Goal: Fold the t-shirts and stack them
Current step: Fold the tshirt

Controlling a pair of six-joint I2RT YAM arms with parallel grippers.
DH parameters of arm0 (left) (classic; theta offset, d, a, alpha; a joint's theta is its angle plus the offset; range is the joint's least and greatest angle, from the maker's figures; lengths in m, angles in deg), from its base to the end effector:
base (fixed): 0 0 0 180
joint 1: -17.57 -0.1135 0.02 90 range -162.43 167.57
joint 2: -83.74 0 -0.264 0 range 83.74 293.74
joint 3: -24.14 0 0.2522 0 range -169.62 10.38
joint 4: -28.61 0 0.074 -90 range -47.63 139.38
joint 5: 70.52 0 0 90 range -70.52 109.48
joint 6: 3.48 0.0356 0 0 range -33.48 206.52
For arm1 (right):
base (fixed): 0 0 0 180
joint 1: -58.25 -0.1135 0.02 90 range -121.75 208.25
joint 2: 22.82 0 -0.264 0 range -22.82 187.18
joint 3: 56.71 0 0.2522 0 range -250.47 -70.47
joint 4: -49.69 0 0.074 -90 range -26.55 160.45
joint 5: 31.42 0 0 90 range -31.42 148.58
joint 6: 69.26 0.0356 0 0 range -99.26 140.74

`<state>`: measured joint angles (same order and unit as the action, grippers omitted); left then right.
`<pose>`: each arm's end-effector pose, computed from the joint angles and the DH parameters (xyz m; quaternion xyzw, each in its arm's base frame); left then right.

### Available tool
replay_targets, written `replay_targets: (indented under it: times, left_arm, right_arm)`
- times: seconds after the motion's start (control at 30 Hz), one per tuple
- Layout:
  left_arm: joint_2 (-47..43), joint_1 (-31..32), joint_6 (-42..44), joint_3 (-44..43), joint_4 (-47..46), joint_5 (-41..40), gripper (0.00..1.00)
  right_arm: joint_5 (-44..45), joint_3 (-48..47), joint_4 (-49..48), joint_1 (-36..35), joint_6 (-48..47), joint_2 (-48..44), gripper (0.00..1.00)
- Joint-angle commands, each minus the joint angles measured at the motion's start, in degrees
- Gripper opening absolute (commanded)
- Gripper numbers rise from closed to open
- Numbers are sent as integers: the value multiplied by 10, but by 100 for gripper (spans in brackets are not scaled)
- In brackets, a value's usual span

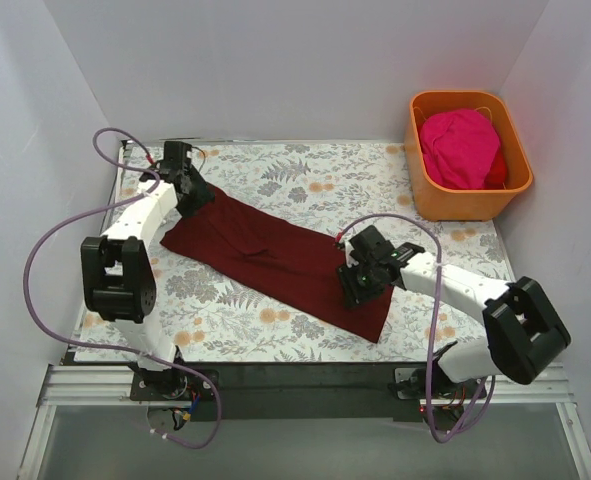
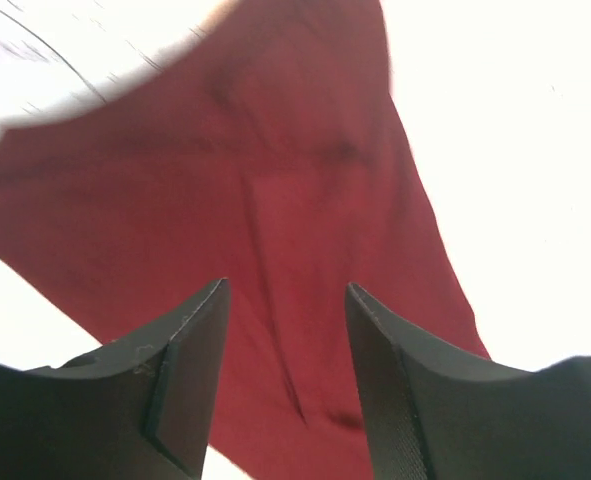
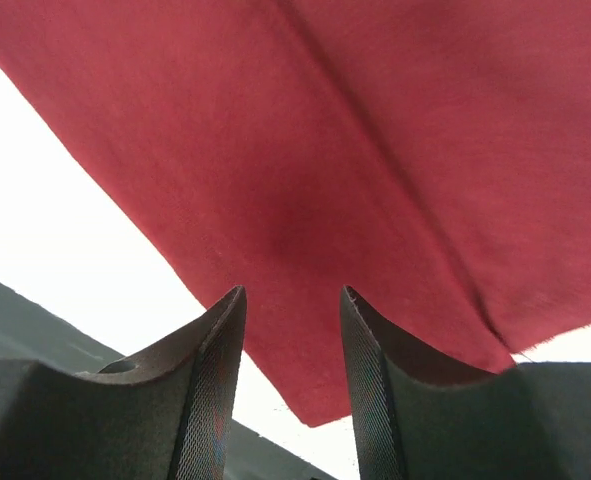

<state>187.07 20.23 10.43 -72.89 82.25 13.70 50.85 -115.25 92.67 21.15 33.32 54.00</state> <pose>0.3861 -0.0143 0.2480 -0.5871 0.7654 -0.1267 0.2311 0.1980 0.1557 0.1956 -0.2216 0.9409 0.1633 0.1973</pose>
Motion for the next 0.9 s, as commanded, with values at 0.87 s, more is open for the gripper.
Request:
replay_targets:
  times: [0.87]
  left_arm:
    - [360,182,118,-297,12,48,49]
  right_arm:
    - [-94,-216,20,-351,32,276,53]
